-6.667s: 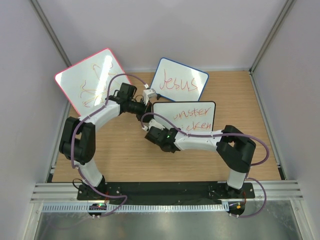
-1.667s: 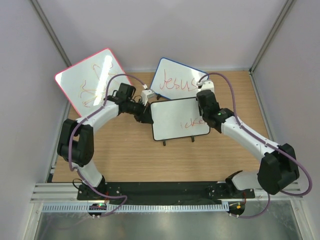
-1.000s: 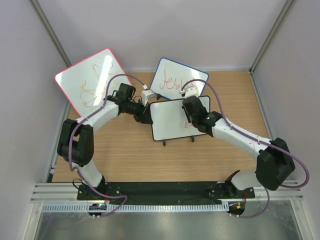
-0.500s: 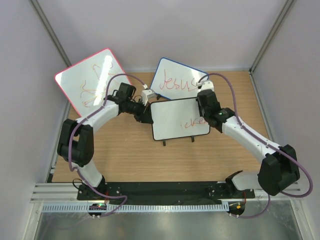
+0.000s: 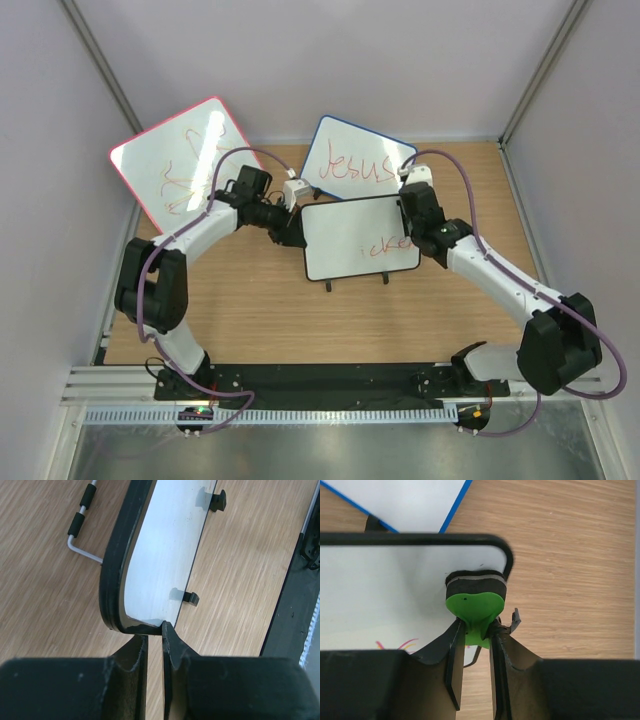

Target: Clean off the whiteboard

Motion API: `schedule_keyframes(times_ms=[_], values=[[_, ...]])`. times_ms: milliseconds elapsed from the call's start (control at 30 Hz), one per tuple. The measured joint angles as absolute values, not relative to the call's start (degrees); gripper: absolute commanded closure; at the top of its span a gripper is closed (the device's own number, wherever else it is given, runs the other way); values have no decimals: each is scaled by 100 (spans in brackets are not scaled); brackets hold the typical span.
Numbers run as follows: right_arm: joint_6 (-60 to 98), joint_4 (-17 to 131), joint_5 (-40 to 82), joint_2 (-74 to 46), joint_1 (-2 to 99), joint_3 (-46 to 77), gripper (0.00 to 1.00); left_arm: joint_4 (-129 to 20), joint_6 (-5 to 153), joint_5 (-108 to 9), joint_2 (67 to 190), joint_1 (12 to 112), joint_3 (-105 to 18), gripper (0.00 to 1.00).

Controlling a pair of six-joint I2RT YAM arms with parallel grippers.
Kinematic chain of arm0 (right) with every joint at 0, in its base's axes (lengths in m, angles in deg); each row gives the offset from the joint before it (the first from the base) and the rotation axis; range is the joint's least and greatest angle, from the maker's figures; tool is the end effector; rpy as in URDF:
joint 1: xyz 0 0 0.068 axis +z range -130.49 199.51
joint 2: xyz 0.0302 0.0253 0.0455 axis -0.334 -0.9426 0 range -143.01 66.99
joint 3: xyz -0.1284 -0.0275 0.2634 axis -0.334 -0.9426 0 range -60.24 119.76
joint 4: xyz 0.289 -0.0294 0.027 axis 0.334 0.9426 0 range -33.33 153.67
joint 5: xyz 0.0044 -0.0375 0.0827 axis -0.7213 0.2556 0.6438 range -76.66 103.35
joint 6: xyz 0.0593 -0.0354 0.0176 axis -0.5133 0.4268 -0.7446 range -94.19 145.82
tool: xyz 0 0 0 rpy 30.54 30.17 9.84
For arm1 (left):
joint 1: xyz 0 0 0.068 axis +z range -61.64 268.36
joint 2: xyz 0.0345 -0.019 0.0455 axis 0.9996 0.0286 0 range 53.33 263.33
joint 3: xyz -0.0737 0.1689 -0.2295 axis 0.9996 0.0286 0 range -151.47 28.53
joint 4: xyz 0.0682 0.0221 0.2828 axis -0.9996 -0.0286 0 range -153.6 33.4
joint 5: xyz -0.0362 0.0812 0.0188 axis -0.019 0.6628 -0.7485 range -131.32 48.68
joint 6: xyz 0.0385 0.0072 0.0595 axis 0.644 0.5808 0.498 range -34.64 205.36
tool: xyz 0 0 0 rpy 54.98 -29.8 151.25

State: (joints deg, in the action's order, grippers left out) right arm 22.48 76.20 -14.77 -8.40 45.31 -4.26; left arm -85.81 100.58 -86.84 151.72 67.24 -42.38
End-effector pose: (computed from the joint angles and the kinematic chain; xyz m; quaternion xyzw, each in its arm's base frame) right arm 0.3064 0.1174 0.2759 -0.0678 0.8789 -0.1069 0.4598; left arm 0.3566 -0.1825 0.2258 0.3809 0.8048 -0.3837 0.2448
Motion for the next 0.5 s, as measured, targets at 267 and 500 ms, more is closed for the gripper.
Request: schedule_keyframes(times_ms=[267, 500], values=[[1820, 7708, -1346, -858, 4958, -994, 99, -8583, 10058, -8682, 15172, 6724, -4238, 100], [1877, 7933, -1379, -812, 4940, -828, 99, -8577, 10086, -8682, 15172, 6722, -4240, 100]])
